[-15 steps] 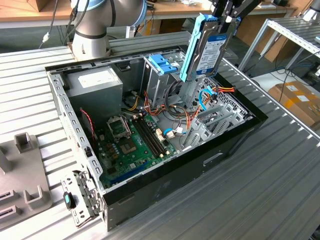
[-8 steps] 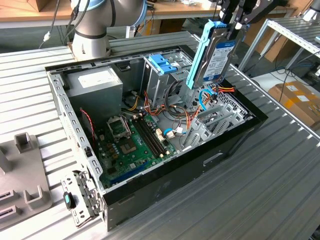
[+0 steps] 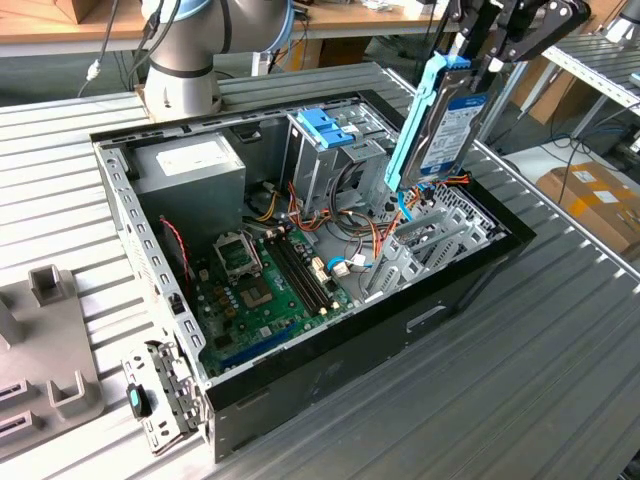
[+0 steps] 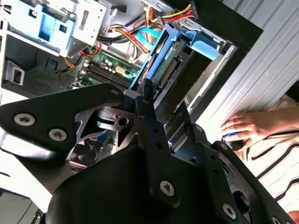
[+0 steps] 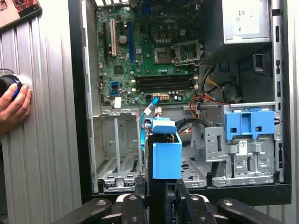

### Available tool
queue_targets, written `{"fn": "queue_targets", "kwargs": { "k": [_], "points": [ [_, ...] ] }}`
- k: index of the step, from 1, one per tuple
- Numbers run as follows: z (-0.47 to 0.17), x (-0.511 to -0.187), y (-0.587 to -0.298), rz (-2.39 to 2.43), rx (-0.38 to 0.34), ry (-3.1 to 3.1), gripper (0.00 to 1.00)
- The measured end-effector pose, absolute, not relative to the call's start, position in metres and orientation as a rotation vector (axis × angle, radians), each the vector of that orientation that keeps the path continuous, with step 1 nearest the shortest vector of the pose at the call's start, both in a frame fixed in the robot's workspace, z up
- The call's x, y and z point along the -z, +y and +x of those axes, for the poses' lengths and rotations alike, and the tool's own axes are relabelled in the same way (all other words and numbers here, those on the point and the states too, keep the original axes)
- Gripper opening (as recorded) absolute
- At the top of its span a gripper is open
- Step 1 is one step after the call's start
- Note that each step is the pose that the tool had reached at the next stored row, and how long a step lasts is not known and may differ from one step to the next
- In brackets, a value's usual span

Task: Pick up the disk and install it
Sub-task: 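Pick up the disk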

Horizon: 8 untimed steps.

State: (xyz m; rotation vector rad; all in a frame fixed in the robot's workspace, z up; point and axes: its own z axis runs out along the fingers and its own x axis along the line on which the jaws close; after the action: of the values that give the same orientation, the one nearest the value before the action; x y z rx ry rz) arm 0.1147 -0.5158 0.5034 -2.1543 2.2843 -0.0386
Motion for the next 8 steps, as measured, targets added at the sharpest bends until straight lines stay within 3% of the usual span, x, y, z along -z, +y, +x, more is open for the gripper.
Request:
{"fn": "queue_targets", "kwargs": {
  "k": [8],
  "points": [
    [0.115,-0.503,-0.539,-2.154,0.039,2.284,0.35]
  ]
}}
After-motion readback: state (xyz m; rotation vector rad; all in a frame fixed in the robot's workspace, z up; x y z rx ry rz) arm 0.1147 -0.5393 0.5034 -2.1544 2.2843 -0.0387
